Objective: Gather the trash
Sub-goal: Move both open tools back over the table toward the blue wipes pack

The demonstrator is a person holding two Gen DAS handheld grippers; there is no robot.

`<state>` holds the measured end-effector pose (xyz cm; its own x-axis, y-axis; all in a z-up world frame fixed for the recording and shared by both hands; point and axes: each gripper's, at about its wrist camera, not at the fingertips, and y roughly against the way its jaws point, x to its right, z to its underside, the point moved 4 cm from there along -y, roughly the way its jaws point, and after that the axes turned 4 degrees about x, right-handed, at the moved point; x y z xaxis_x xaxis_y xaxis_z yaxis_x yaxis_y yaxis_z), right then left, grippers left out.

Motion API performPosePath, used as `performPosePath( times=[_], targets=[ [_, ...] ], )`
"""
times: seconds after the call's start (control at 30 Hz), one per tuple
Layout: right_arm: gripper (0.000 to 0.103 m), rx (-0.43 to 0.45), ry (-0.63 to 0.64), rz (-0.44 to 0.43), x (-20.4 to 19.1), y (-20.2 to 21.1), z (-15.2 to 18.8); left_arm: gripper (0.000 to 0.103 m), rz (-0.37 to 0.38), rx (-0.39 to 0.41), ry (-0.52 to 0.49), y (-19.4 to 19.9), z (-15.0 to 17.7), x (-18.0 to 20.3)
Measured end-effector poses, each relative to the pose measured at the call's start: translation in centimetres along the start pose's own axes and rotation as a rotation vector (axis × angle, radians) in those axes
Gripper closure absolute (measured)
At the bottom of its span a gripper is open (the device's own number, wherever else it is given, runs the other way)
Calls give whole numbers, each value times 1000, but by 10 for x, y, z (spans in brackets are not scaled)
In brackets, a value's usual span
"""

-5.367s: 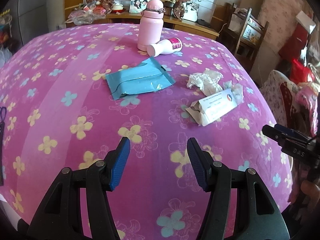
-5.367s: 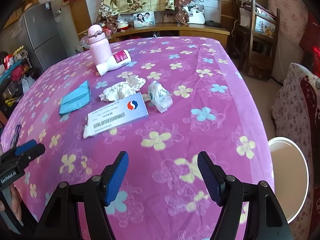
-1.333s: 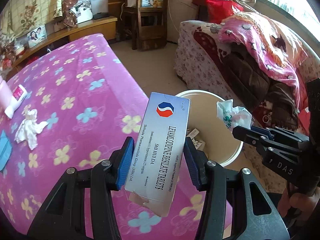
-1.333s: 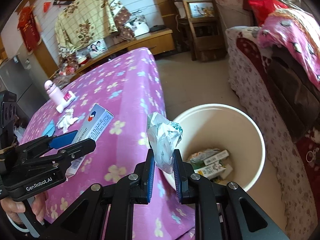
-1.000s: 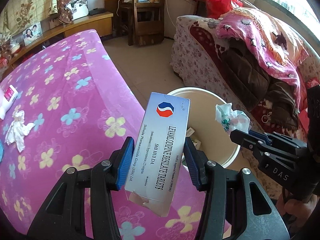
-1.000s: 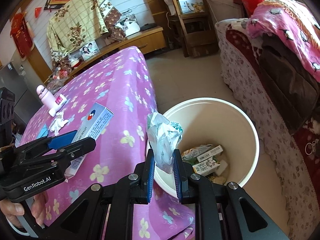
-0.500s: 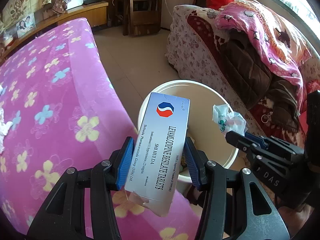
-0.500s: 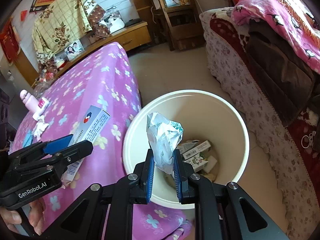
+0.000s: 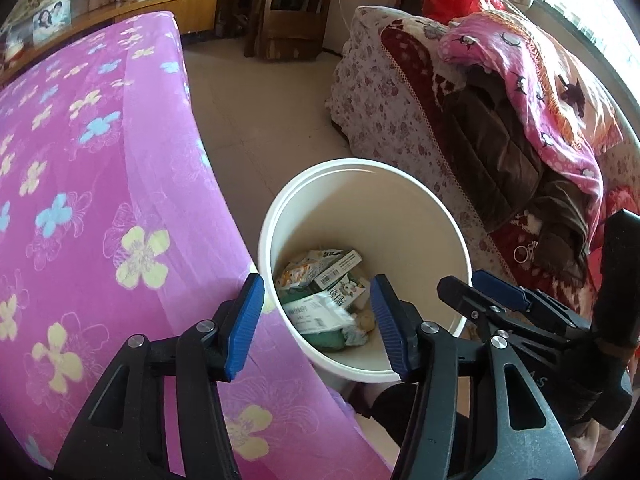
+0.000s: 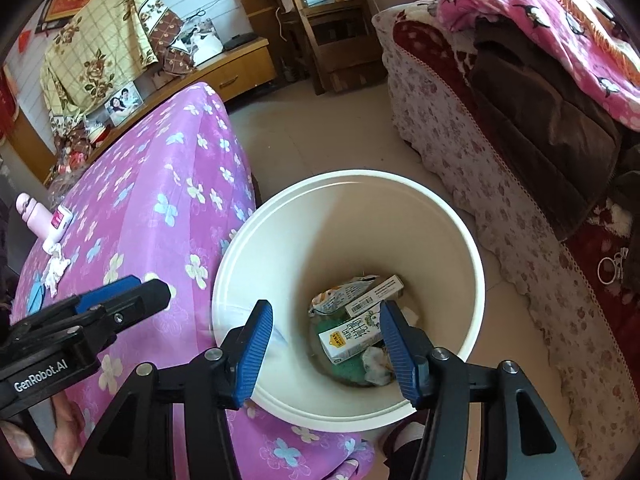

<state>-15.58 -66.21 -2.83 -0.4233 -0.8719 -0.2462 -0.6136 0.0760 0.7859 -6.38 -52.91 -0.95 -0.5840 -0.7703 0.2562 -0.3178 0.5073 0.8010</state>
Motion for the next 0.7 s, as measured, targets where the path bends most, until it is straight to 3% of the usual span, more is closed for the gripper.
performPosePath(
  times=[0.27, 0.7],
  targets=[
    [49, -8, 5, -12, -7, 0, 3, 49, -57, 34, -27, 18, 4, -9],
    [49, 19, 72, -26, -46, 9, 6, 49, -163, 125, -22, 71, 17, -56]
  ],
)
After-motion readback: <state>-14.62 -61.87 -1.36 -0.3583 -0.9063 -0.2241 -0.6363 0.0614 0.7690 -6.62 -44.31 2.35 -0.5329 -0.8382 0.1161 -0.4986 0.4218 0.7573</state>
